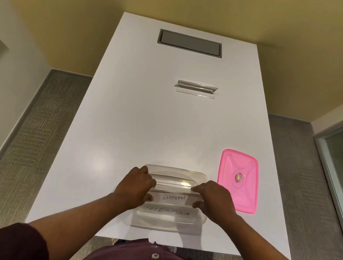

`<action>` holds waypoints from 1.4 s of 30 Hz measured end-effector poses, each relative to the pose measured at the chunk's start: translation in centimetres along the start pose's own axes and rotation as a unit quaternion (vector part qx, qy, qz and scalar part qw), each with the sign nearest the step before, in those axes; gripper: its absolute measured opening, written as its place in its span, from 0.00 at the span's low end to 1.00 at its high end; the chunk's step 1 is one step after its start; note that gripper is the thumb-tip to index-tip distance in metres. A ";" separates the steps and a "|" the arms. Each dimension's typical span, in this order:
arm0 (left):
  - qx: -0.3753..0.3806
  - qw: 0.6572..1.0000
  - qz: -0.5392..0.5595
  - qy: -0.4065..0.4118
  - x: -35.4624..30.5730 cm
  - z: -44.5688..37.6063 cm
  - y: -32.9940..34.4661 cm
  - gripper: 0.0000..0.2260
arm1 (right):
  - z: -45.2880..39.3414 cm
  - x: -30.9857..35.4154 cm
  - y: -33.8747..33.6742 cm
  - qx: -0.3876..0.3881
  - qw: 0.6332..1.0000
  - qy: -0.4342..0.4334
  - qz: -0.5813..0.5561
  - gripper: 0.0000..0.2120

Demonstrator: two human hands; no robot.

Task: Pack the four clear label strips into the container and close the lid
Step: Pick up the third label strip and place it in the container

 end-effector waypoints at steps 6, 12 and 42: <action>0.057 0.996 -0.066 0.005 -0.5 0.0 0.8 0.18 | -0.2 1.0 1.2 0.035 0.997 -0.024 0.066 0.24; 0.099 0.989 -0.108 0.000 -1.4 -0.3 0.9 0.15 | -0.5 1.8 1.9 0.092 0.984 -0.035 0.146 0.13; 0.145 0.986 -0.080 -0.007 -2.3 -1.3 2.4 0.11 | -1.6 2.7 4.1 0.130 0.985 -0.009 0.112 0.08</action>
Point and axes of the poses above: each hand's wrist, its own z-axis away from the middle knuckle, its own y-axis out of the palm, x = y × z, the point moved 2 cm from there along -z, towards the middle knuckle, and after that the axes turned 3 degrees about x, right-handed, at the moved point
